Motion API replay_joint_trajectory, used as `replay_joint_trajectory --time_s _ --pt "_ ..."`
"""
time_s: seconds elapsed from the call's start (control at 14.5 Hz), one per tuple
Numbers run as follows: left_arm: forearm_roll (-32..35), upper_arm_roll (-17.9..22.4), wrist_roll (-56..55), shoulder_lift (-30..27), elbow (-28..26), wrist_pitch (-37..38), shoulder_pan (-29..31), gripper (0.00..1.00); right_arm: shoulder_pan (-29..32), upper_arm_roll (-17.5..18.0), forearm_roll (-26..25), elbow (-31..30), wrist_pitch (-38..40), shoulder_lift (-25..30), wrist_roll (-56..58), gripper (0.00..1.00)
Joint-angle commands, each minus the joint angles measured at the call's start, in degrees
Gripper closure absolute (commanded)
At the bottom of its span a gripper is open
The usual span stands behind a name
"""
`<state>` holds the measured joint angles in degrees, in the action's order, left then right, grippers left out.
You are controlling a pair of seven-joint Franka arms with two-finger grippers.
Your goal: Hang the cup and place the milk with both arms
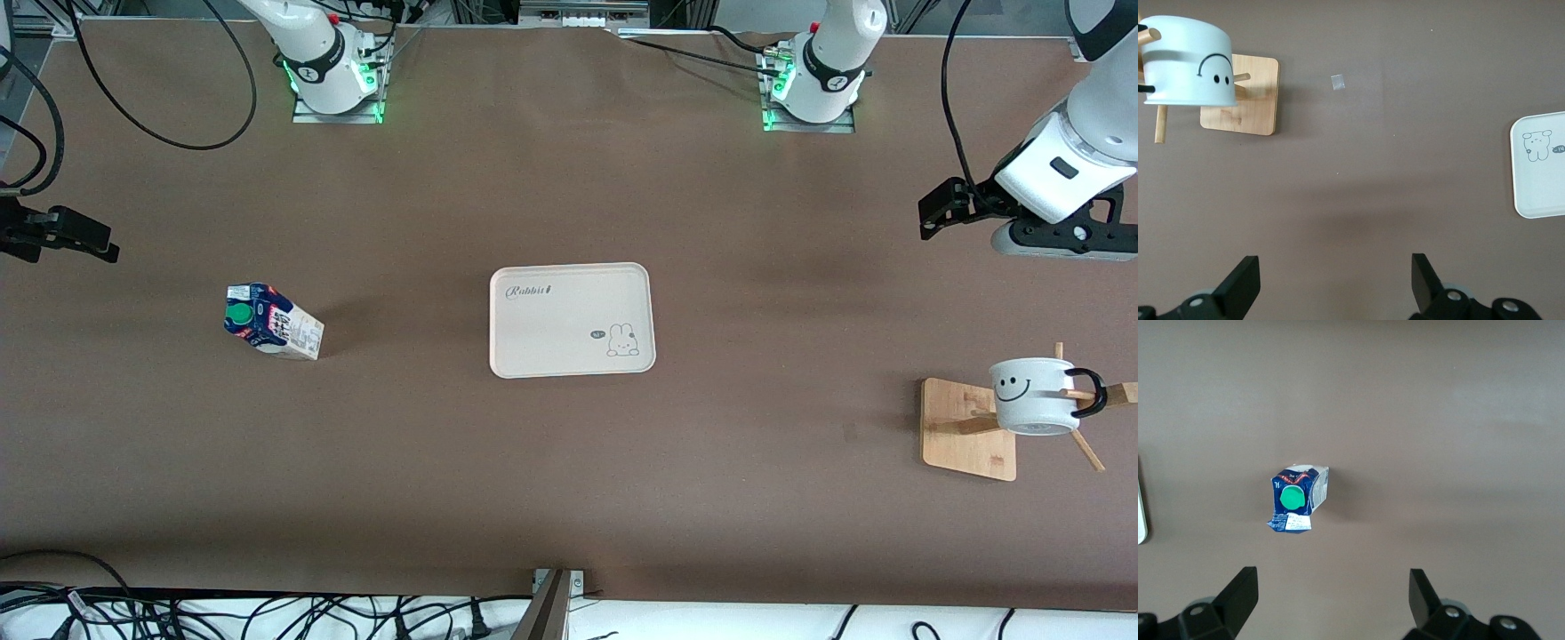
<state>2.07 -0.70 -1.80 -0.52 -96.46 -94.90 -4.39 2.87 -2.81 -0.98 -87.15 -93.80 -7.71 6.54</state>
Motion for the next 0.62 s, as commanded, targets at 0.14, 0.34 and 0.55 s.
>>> replay_joint_trajectory --time_s 0.14,0.34,0.55 --pt "0.7 0.2 0.3 -0.3 0.9 0.4 0.0 0.0 -5.0 -4.2 -0.8 -4.6 -2.9 3.1 1.0 0.0" --pt "0.7 -0.1 0.2 -0.3 0.9 0.5 -0.1 0.0 -5.4 -5.0 -0.9 -3.8 -2.1 2.9 1.3 0.0" --pt "0.7 -0.2 0.2 -0.2 1.5 0.5 -0.2 0.0 -4.3 -6.1 0.1 2.3 6.4 -0.1 0.8 0.0"
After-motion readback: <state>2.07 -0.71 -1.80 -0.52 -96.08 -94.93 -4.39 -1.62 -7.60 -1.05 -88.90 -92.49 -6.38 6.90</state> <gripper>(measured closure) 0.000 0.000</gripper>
